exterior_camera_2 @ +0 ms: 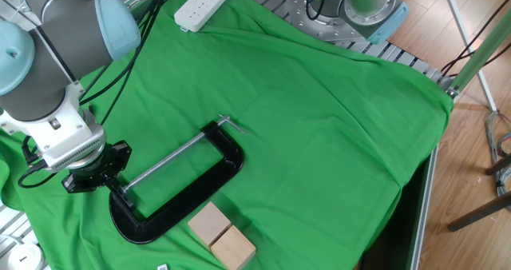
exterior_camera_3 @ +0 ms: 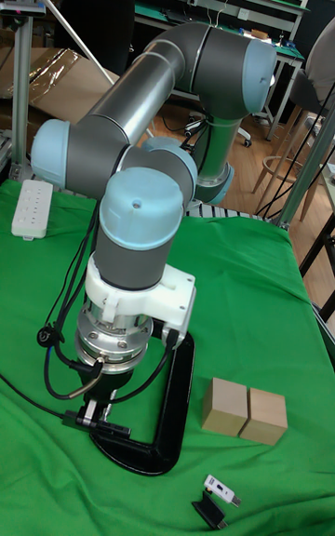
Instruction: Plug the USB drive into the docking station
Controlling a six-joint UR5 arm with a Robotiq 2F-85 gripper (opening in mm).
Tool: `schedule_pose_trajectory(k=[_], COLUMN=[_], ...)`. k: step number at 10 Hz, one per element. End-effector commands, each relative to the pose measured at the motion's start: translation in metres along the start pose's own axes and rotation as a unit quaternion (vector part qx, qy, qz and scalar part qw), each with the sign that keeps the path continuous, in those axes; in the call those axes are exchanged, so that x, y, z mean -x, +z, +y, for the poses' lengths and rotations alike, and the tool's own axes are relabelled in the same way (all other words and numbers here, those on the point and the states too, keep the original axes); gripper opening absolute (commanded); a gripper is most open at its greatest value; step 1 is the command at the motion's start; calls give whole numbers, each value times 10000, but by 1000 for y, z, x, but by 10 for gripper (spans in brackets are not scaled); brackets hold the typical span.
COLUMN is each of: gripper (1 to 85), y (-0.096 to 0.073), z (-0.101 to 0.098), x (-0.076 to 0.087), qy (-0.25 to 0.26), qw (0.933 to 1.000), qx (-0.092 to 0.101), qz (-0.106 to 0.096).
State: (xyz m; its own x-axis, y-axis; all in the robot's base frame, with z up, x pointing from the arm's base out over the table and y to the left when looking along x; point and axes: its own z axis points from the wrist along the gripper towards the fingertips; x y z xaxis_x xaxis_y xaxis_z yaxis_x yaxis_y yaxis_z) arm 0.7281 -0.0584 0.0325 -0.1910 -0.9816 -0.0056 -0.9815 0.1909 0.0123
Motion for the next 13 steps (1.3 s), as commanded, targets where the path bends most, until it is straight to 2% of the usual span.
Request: schedule_pose_trajectory(k=[1,2,3,4,5,9,12,13], gripper=[17,17,217,390,430,447,427,423], y=[-10,-15,-14,-12,-14,-28,-53,-66], z=[-2,-3,-6,1,4,-2,-8,-11], x=[-6,-11,5,22,26,19,18,17], qy=[95,287,308,247,206,200,338,407], qw=[9999,9993,9993,9991,9989,9996,9993,9991], qx=[-31,-88,-191,-29,32,-12,32,33], qz=[89,231,-12,-352,-424,-222,-127,-96])
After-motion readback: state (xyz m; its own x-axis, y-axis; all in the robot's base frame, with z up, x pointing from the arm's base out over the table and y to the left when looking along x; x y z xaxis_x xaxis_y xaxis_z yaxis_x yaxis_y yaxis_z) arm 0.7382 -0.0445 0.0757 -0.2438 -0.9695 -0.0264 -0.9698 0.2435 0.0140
